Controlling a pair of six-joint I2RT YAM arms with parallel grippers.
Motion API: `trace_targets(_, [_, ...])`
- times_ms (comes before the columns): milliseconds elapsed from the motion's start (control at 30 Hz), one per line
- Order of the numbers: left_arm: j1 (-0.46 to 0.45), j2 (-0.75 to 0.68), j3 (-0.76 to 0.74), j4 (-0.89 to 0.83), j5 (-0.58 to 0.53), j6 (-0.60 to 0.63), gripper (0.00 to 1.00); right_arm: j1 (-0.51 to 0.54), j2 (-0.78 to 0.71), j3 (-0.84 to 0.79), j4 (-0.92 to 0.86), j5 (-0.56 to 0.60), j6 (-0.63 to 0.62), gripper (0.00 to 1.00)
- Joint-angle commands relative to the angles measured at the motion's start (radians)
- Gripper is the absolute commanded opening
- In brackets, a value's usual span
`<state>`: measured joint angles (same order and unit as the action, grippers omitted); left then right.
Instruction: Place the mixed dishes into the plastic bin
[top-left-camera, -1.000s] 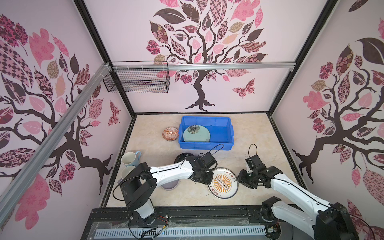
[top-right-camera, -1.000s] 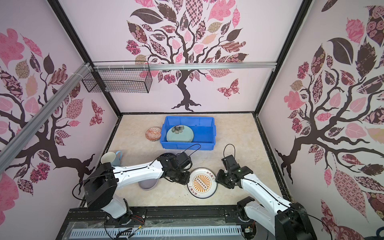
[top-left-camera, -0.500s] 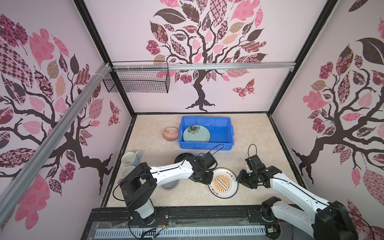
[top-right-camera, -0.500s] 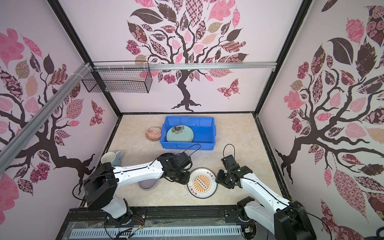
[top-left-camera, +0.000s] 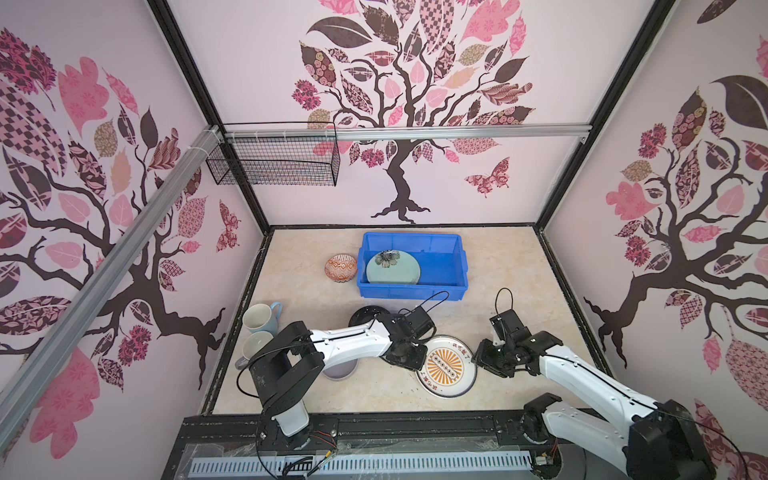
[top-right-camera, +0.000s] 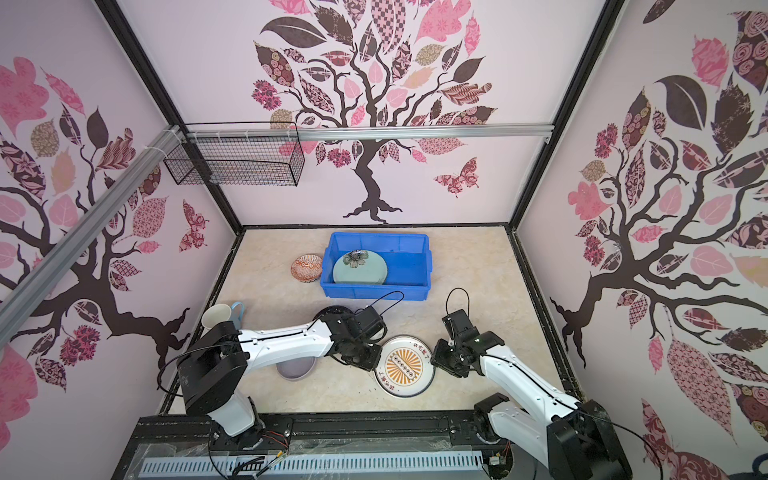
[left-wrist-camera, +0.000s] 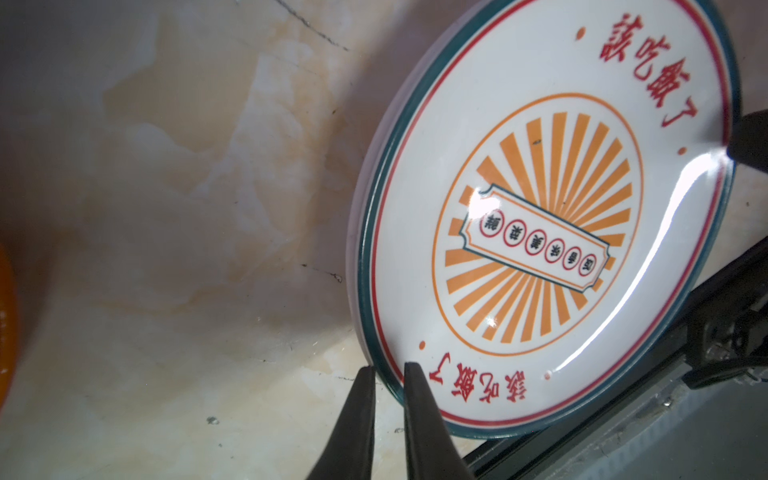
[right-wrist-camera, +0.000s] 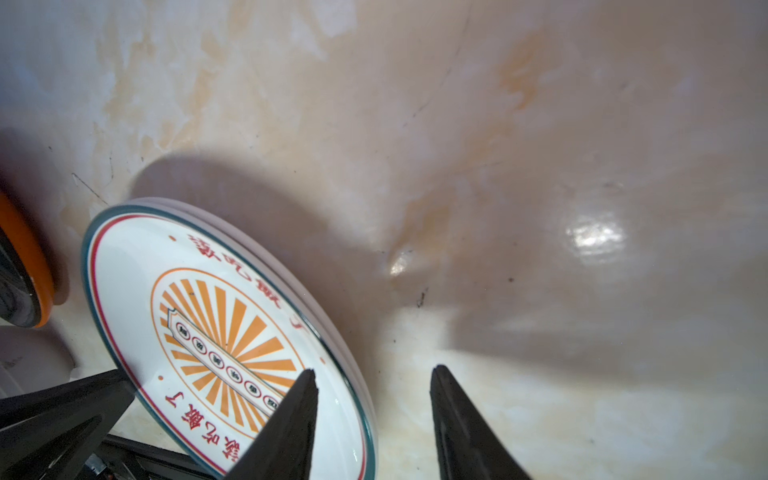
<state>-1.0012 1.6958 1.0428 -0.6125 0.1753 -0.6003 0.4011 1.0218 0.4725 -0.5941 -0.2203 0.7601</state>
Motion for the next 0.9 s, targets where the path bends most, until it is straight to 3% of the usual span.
trace_targets(0, [0.003,0.023,-0.003,0.017,0.016,0.018,0.16,0.005,0.015,0.032,0.003,0.005,-0.01,0.47])
trace_targets(867, [0.006,0.071,0.05,0.017,0.036,0.033,0.13,0.005,-0.003,0.002,0.041,-0.042,0.005,0.23])
